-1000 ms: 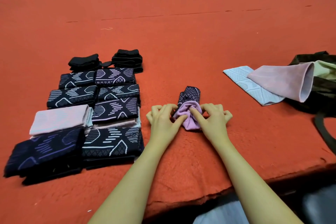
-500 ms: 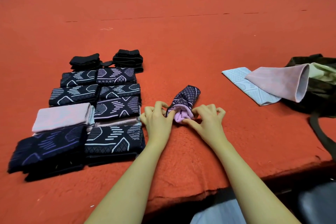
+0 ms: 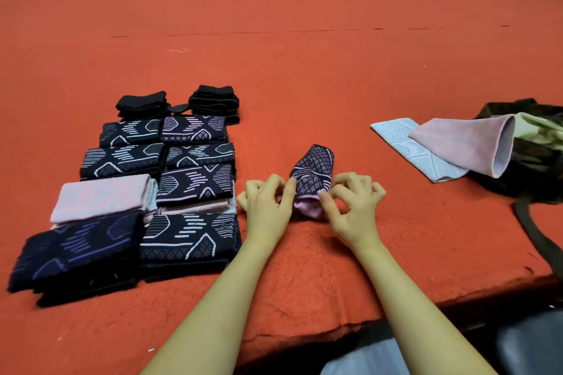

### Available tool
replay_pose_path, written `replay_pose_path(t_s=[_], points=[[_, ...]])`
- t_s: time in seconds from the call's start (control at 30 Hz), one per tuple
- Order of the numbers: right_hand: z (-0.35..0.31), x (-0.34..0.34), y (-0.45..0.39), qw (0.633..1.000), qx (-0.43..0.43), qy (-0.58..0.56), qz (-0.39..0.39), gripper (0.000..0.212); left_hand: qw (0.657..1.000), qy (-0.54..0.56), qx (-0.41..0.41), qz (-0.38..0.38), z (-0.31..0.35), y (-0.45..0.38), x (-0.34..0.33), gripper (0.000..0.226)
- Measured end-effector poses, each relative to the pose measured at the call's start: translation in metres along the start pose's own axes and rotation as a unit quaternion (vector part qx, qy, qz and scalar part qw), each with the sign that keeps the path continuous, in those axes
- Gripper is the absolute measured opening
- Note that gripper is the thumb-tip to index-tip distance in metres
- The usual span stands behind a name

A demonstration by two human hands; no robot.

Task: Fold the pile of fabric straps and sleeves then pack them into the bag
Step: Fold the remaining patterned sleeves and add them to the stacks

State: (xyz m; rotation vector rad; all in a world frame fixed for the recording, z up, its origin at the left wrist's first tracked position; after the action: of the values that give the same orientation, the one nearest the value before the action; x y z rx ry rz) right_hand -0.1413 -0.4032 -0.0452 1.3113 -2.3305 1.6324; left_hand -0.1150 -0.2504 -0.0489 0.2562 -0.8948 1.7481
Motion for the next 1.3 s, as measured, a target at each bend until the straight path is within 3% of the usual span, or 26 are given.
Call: replay_pose_path(t_s=[0.1,0.2,0.3,0.37,0.43,0.57,0.7,0.77,0.93,1.03,1.17,1.3], points=[[0.001,-0.004,-0.016,0.997,-0.071,0.013,0.006,0.030,0.998,-0.039,-0.054,0.010,0.002,0.004,0.000,0.039],[-0.002,-0.010,-0.042,0.985,-0.088,0.013,-0.145,0.046,0.995,-0.088,-0.044,0.002,0.000,0.005,-0.002,0.053],[-0.003,-0.016,-0.061,0.941,-0.031,0.069,-0.329,0.057,0.989,-0.133,-0.068,-0.021,0.000,0.006,-0.003,0.051],[0.000,-0.018,-0.067,0.900,-0.005,0.131,-0.415,0.053,0.985,-0.150,-0.085,-0.027,0.000,0.008,-0.003,0.045],[0.003,-0.017,-0.067,0.883,-0.003,0.155,-0.443,0.039,0.982,-0.157,-0.098,-0.033,0.000,0.010,-0.003,0.041],[0.011,-0.008,-0.056,0.932,-0.037,0.077,-0.351,0.020,0.984,-0.147,-0.089,-0.037,0.001,0.015,0.000,0.038],[0.011,0.006,-0.036,0.979,0.026,0.086,-0.181,0.030,0.988,-0.137,-0.047,-0.047,0.006,0.018,0.002,0.033],[0.012,0.016,-0.031,0.986,0.055,0.112,-0.110,0.030,0.989,-0.133,-0.045,-0.033,0.012,0.016,0.009,0.044],[0.008,0.034,-0.033,0.984,0.093,0.154,-0.011,0.029,0.995,-0.082,-0.049,-0.035,0.032,0.002,0.023,0.017],[0.006,0.041,-0.040,0.978,0.092,0.187,0.007,0.028,0.992,-0.100,-0.043,-0.059,0.036,-0.010,0.035,0.018],[0.007,0.033,-0.047,0.970,0.048,0.233,-0.048,0.028,0.978,-0.183,-0.049,-0.088,0.027,-0.022,0.040,0.020],[0.009,0.011,-0.046,0.968,0.010,0.239,-0.072,0.008,0.971,-0.227,-0.047,-0.063,0.022,-0.025,0.031,0.032]])
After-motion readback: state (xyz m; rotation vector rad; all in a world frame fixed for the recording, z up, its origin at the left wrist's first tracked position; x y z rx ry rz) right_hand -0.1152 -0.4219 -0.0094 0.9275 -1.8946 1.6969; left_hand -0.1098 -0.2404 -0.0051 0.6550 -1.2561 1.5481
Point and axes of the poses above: each hand's wrist, its own y-axis away from the middle knuckle, its own x-axis out of the back of the hand, z = x × y, the point moved 1 cm from there along -y, towards the middle knuckle, and after that the axes turned 7 degrees about -y, right-handed, at the moved point
